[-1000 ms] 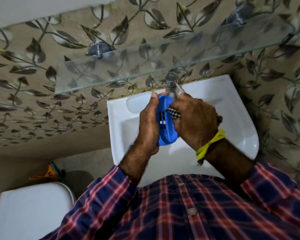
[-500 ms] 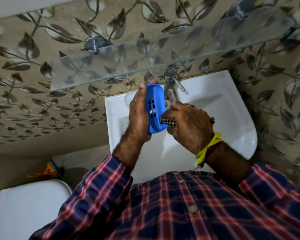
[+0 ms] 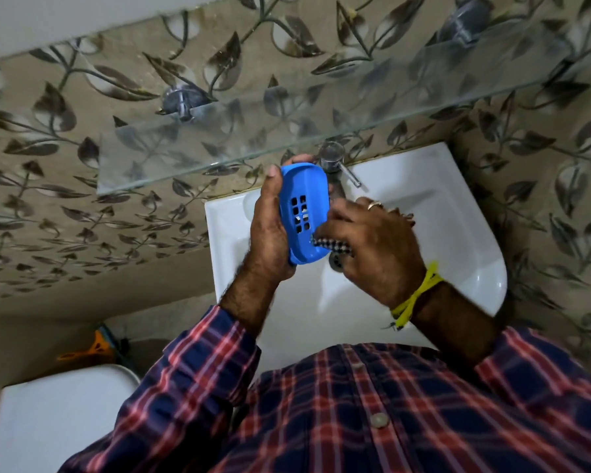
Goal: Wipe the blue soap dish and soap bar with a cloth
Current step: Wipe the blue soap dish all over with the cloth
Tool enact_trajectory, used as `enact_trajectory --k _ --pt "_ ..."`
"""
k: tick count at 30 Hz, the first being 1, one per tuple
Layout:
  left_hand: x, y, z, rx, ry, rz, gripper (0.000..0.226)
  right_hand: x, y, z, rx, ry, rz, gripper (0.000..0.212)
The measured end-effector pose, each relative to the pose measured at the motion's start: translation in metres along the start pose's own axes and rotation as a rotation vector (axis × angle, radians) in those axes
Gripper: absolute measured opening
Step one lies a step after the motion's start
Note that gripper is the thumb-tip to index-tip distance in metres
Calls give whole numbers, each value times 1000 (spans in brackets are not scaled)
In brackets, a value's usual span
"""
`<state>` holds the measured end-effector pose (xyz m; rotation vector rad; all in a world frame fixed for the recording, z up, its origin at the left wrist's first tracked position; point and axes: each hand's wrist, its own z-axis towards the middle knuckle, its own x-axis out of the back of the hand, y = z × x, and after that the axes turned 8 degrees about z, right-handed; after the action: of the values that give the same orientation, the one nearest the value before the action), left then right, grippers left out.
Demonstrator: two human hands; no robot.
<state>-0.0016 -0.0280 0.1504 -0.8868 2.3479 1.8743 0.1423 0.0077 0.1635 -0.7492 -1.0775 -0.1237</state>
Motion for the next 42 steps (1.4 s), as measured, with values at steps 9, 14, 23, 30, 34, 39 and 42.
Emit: enact_trajectory --k 9,14,23,30,34,39,42 --pt "-3 -2 2 -50 9 49 49 -4 3 1 -184 144 326 26" --pt "-3 -2 6 -78 38 44 52 -5 -3 -2 -65 0 216 33" --pt "3 -28 6 -132 -2 168 49 -6 11 2 -32 -383 184 34" --pt "16 -14 8 -19 6 -12 49 13 46 4 -185 -243 490 14" --pt "5 -17 7 -93 9 23 47 0 17 11 -104 0 373 22" --pt "8 -13 9 -96 32 59 47 -11 6 5 69 -185 116 33" --pt "8 -20 10 -106 69 84 48 -7 15 2 105 -247 85 36"
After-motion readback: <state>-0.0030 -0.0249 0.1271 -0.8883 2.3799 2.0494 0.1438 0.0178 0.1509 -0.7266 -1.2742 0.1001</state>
